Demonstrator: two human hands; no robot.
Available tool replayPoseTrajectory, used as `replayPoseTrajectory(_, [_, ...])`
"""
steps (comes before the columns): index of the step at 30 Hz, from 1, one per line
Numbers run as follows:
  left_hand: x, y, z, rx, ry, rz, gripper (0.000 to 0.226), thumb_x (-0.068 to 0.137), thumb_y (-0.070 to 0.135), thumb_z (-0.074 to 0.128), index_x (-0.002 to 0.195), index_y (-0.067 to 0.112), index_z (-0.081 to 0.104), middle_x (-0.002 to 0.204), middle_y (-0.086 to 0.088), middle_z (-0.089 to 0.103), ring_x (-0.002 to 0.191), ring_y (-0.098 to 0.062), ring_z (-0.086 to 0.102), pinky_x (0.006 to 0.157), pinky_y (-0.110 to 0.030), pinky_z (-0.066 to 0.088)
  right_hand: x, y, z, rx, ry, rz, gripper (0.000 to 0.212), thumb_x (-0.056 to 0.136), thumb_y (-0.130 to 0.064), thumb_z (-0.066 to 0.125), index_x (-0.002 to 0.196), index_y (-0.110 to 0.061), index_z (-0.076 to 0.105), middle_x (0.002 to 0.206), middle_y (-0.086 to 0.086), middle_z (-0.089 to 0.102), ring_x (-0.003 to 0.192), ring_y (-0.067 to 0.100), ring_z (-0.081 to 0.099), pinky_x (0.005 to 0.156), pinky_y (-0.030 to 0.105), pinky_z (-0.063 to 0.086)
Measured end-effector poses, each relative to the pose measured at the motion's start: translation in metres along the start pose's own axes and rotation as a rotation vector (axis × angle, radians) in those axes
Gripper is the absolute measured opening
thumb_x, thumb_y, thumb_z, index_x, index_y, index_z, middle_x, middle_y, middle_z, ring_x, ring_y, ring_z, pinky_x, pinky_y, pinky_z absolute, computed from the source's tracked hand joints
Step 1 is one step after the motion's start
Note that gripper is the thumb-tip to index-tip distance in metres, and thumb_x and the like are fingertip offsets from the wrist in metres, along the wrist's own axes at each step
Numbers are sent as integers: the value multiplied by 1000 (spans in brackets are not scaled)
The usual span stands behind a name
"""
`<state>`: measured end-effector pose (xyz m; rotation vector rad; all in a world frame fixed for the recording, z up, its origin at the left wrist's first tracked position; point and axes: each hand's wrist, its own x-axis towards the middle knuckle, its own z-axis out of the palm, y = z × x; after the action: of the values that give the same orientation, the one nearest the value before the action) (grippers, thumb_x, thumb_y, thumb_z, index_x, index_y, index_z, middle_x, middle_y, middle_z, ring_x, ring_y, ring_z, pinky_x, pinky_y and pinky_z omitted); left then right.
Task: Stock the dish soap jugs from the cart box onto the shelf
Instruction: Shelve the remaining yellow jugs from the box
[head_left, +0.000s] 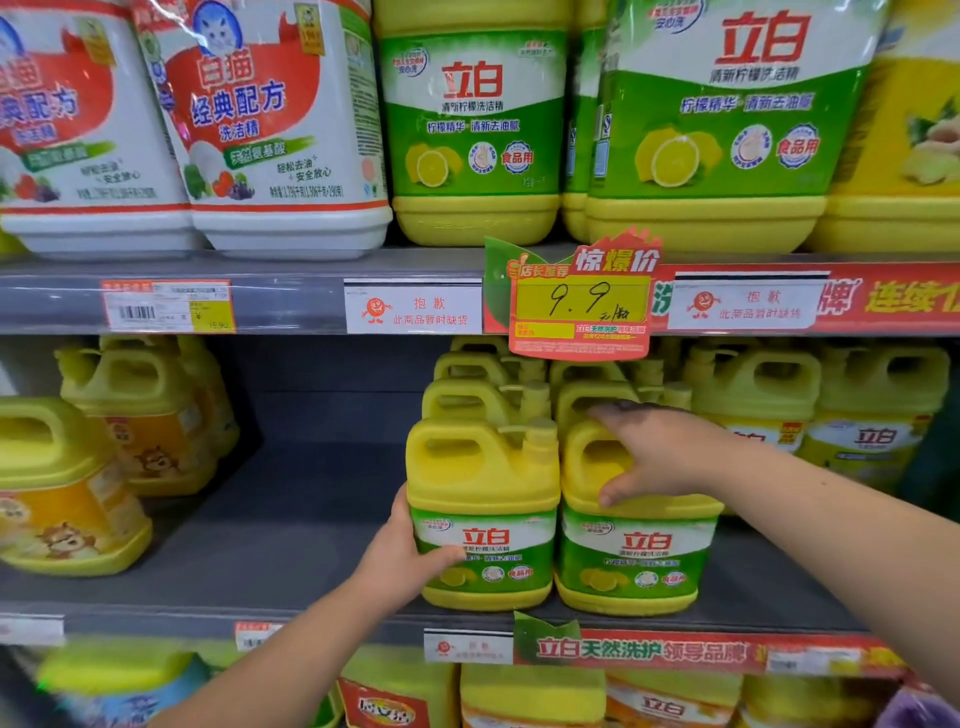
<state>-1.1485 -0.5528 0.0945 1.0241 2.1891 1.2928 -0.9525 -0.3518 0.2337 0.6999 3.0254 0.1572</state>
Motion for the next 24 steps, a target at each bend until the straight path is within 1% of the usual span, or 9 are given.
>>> replayPoseTrajectory(3, [1,7,-3,33,-22,-32,89,73,22,79,141,24,22,102,20,59,93,1,58,72,-13,49,2,1,-1,1,-20,-5,101,67,-60,72,146,-21,20,146,7,39,131,25,43,102,33,41])
replayPoseTrajectory(5, [0,14,-4,57,-13,-52,92,72,22,80,142,24,21,104,14,60,98,-7,60,84,-27,53,3,2,-2,-3,-21,-8,103,68,-59,72,147,-21,18,148,7,37,132,25,42,102,32,40])
replayPoseTrajectory(7, [-4,21,-4,72,39,-64,96,69,23,82,143,25,20,112,7,61,106,-16,59,94,-40,50,2,2,-3,-6,-11,-3,105,67,-59,72,148,-22,15,151,7,33,134,25,39,103,34,40])
replayPoseTrajectory(10, [-16,32,-2,168,129,-31,101,68,29,81,145,24,16,130,-2,54,116,-21,54,97,-46,47,-5,-2,-3,-19,48,-2,109,67,-60,72,150,-25,9,154,5,26,134,28,40,101,39,42])
replayPoseTrajectory(14, [-45,41,-1,443,250,32,102,77,45,69,150,26,1,151,-5,28,133,-27,38,100,-45,44,-30,-12,-2,-103,218,-31,100,72,-64,64,149,-28,11,157,2,19,140,28,26,108,49,30])
replayPoseTrajectory(17, [-64,50,-5,840,274,158,95,83,53,58,150,23,-4,158,-7,10,144,-29,15,113,-48,25,-59,-19,2,-157,268,-41,86,81,-62,55,148,-27,15,158,2,14,145,28,12,113,52,19])
replayPoseTrajectory(20, [-82,66,-5,1128,200,274,83,87,57,47,150,23,5,160,-7,2,146,-31,0,116,-52,10,-93,-27,8,-221,225,-1,81,85,-59,51,149,-28,13,159,3,9,147,29,2,115,55,10])
replayPoseTrajectory(22, [-100,74,-1,1198,121,322,74,88,57,44,148,23,17,159,-8,3,146,-33,-2,115,-54,8,-118,-34,15,-242,170,43,77,86,-57,51,148,-27,15,159,4,9,147,30,2,114,57,9])
replayPoseTrajectory(24, [-123,77,4,1207,68,348,73,88,57,44,147,21,19,159,-8,6,146,-33,-1,115,-55,7,-144,-44,24,-212,126,100,76,86,-55,52,148,-27,17,159,4,9,147,31,4,114,57,11])
